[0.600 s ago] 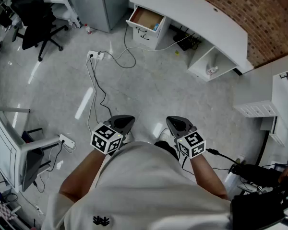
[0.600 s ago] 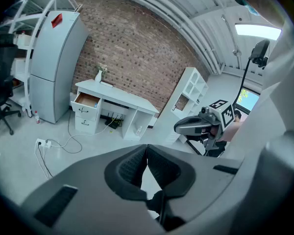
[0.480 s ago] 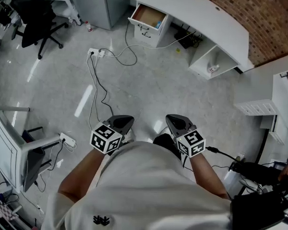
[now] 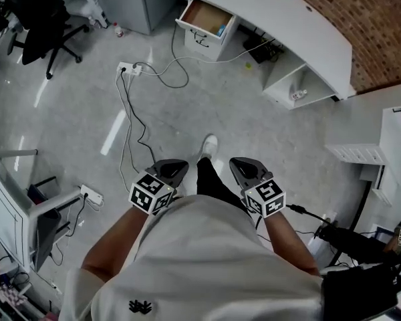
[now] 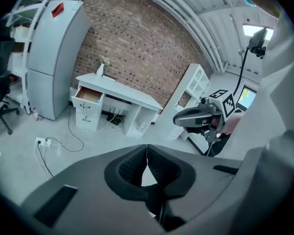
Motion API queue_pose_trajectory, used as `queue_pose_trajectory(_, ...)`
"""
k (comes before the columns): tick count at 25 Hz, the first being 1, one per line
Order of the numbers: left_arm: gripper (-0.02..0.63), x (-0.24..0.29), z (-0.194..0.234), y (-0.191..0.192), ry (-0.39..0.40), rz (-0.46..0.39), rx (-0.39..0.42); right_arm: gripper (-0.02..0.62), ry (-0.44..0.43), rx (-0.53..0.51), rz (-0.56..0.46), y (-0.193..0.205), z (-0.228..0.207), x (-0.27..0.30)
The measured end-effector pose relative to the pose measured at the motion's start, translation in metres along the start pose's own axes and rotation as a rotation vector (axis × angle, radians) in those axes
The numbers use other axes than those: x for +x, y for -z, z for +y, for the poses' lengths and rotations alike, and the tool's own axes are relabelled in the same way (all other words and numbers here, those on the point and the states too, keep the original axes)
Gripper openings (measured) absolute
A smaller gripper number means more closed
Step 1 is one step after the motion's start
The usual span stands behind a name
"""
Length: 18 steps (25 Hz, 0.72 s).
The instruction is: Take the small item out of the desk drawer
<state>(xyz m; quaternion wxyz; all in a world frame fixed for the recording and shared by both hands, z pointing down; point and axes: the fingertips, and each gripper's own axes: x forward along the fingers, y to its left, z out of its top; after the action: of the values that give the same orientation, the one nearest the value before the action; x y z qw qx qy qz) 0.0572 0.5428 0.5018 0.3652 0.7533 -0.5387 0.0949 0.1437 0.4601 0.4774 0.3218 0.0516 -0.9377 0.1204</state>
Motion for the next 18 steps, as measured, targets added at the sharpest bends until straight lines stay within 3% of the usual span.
queue_pose_trajectory(4,0.023,0.039,0.034,-0.063,-0.069,0.004,0.002,0.039,-0.040,-0.021,-0.045,-0.048,-0.068,0.029)
queue_pose_trajectory(9,0.025,0.096,0.063,-0.157,-0.131,0.005,0.031,0.100,-0.057,-0.031,-0.108,-0.107,-0.167,0.031)
queue_pose_trajectory(13,0.025,0.148,0.087,-0.216,-0.158,0.003,0.064,0.111,-0.051,-0.040,-0.115,-0.122,-0.240,0.036)
queue_pose_trajectory(18,0.025,0.207,0.091,-0.261,-0.131,0.053,0.112,0.130,-0.046,0.014,-0.105,-0.114,-0.296,0.027)
